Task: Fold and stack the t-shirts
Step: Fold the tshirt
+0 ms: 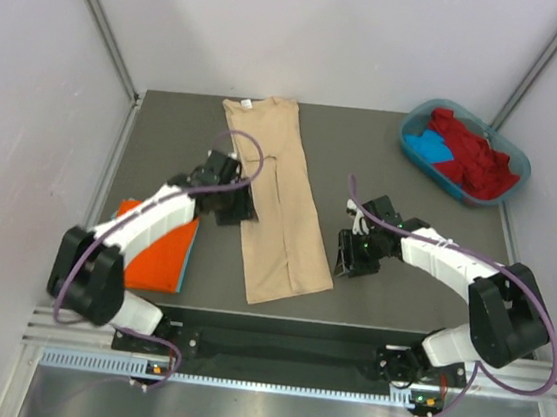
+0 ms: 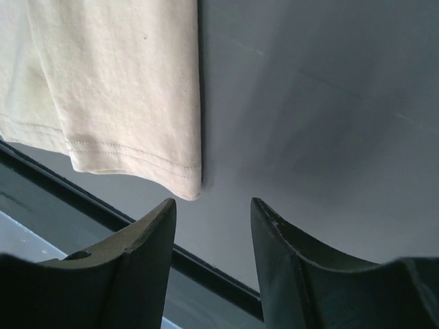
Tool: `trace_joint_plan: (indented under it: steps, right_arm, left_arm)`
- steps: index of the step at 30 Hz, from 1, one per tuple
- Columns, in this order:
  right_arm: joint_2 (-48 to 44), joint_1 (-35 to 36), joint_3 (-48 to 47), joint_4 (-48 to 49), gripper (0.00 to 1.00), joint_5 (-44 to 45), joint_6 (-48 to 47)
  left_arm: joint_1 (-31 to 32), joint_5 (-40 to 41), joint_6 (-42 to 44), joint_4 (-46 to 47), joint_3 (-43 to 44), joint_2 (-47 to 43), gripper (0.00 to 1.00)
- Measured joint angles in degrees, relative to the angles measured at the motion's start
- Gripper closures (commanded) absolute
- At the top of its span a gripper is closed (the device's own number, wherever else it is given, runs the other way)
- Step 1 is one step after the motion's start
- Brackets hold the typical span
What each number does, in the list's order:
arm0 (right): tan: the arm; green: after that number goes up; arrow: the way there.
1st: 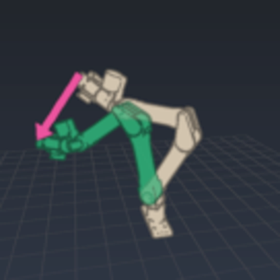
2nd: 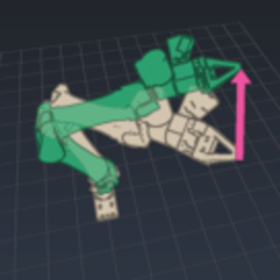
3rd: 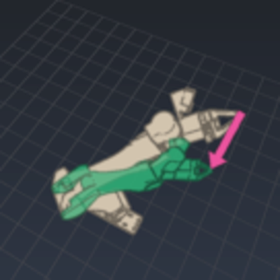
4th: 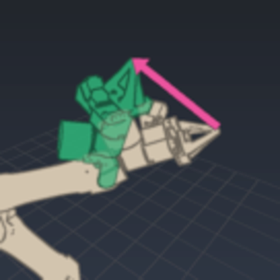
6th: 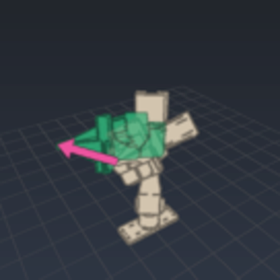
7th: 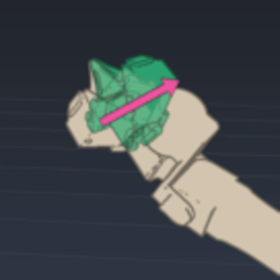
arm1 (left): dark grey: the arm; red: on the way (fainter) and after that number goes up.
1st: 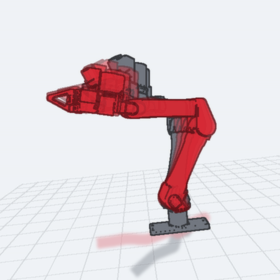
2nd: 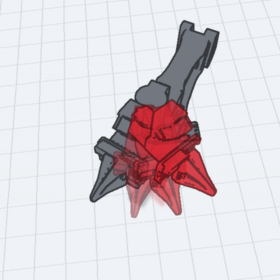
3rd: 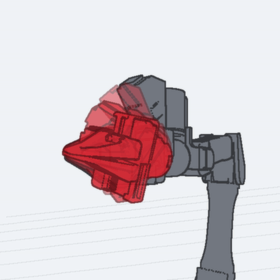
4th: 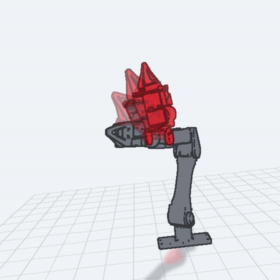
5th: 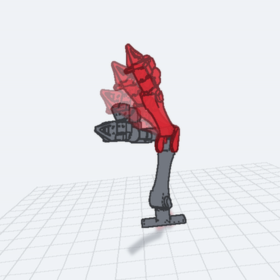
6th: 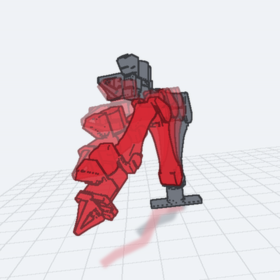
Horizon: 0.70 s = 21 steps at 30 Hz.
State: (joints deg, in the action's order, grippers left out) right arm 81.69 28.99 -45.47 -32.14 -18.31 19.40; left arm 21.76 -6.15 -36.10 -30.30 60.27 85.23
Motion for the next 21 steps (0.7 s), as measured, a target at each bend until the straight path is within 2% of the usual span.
trace_joint_plan:
  steps: [4,8,12,16,21]
  right_arm:
    - [0.17,-0.02,2.54,2.99,0.52,-2.51,-0.2]
    - [0.79,-0.04,4.98,5.97,0.52,-4.17,-0.17]
    - [1.75,-0.07,5.73,8.0,0.56,-6.05,0.17]
    - [2.23,-0.09,6.19,10.36,0.63,-6.6,0.31]
    - [2.12,-0.09,7.06,11.54,0.66,-6.88,0.74]
  left_arm:
    - [8.35,1.6,-4.46,-1.49,-10.23,-12.92,0.46]
    - [16.83,4.42,-10.75,-1.29,-17.31,-20.04,0.47]
    - [22.36,5.66,-16.61,-1.25,-22.82,-22.1,0.47]
    - [24.52,7.67,-20.28,-1.27,-25.18,-21.99,0.46]
    - [26.88,8.9,-23.32,-0.04,-26.71,-20.74,0.46]
